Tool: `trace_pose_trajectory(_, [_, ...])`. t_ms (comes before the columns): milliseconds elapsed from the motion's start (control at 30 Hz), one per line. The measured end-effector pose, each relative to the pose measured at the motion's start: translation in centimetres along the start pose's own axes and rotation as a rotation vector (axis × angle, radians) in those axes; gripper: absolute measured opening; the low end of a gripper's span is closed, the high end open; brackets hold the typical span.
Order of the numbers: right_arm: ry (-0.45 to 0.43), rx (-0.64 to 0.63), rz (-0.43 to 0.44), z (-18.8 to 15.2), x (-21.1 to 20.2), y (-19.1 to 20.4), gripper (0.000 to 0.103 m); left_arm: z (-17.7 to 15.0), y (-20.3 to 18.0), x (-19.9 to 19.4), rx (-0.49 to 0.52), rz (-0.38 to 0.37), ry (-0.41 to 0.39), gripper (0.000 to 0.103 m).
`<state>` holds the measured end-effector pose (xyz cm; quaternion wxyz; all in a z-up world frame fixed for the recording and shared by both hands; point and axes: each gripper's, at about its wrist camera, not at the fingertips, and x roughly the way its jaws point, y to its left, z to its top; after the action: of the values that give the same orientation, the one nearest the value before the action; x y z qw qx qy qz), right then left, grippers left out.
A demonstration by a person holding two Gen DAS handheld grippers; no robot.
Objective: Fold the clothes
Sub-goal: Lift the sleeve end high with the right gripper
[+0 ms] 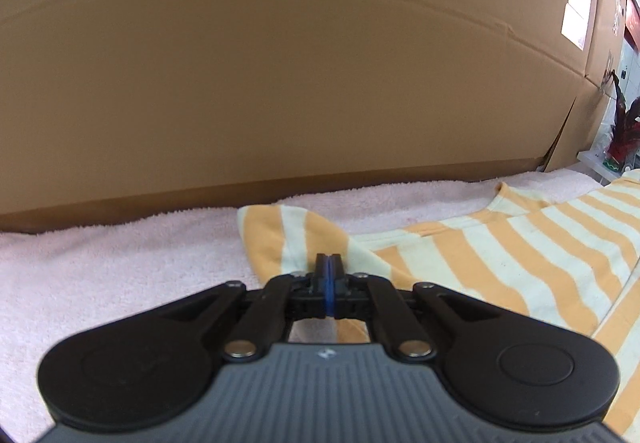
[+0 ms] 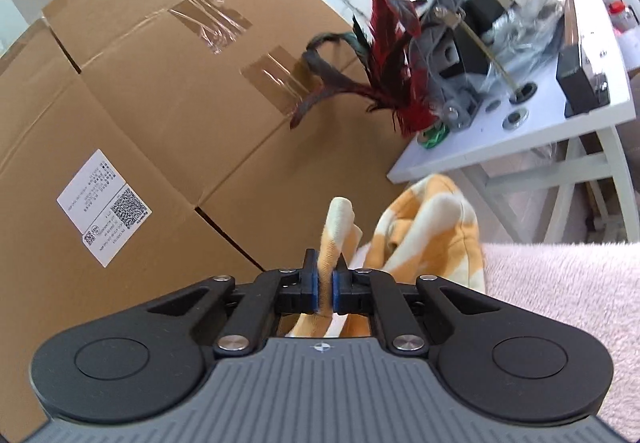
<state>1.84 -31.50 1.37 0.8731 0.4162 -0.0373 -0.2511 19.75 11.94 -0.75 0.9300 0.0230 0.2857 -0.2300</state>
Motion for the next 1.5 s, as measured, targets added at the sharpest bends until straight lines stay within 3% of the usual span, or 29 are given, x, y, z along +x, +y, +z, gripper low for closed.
trace_pose_trajectory(133, [-0.06,0.01,0.006,0.3,-0.7,-0.1,0.007,0.0,0.5,0.3,-0.036,-0.027,0.002,0.003])
trace_pose_trajectory(300, [-0.027,0.02,-0.011,0.4,-0.4,-0.1,0.007,0.0,0.2,0.3,-0.031,-0.023,0.002,0.003])
trace_pose_trajectory(500, [-0.108,-0.018,-0.003,0.6,-1.9,0.5,0.009,-0.1,0.1,0.5,-0.033,-0.027,0.002,0.003])
trace_pose_trajectory(567, [-0.024,-0.001,-0.031,0.5,-0.9,0.2,0.014,-0.1,-0.1,0.5,-0.024,-0.026,0.0,0.003])
trace_pose_trajectory(600, [0.026,0.021,-0.036,0.5,-0.3,-0.2,0.024,-0.1,-0.3,0.5,-0.017,-0.027,-0.003,0.004])
trace_pose_trajectory(667, [0.123,0.095,-0.026,0.4,0.8,-1.0,0.041,0.2,-0.4,0.0,-0.046,-0.091,-0.022,0.004])
trace_pose_trajectory(733, [0.149,0.123,-0.027,0.4,1.3,-1.4,0.044,0.6,-0.5,-0.5,-0.088,-0.171,-0.045,0.006])
trace_pose_trajectory(767, [0.159,0.13,-0.029,0.3,1.6,-1.5,0.044,0.7,-0.7,-0.6,-0.096,-0.194,-0.052,0.01])
trace_pose_trajectory(900, [0.173,0.044,-0.057,-0.4,2.4,-0.7,0.042,0.1,-1.6,1.0,-0.057,-0.171,0.012,0.01])
trace_pose_trajectory(933, [0.169,0.008,-0.075,-0.5,2.3,-0.4,0.029,0.0,-1.7,1.3,-0.056,-0.168,0.017,0.01])
trace_pose_trajectory(1033, [0.111,-0.041,-0.09,-0.2,1.5,-0.1,0.007,-0.1,-2.1,1.6,-0.034,-0.151,0.017,0.01])
trace_pose_trajectory(1100, [0.023,-0.069,-0.093,0.3,0.3,0.2,0.007,-0.2,-2.6,1.8,-0.014,-0.145,0.014,0.0])
trace_pose_trajectory(1167, [-0.05,-0.067,-0.073,0.5,-0.8,0.2,0.007,-0.3,-2.8,1.8,0.0,-0.147,0.012,0.0])
trace_pose_trajectory(1500, [-0.161,-0.032,-0.09,1.2,-1.9,0.0,0.007,-0.5,-3.5,1.8,0.073,-0.109,0.015,0.002])
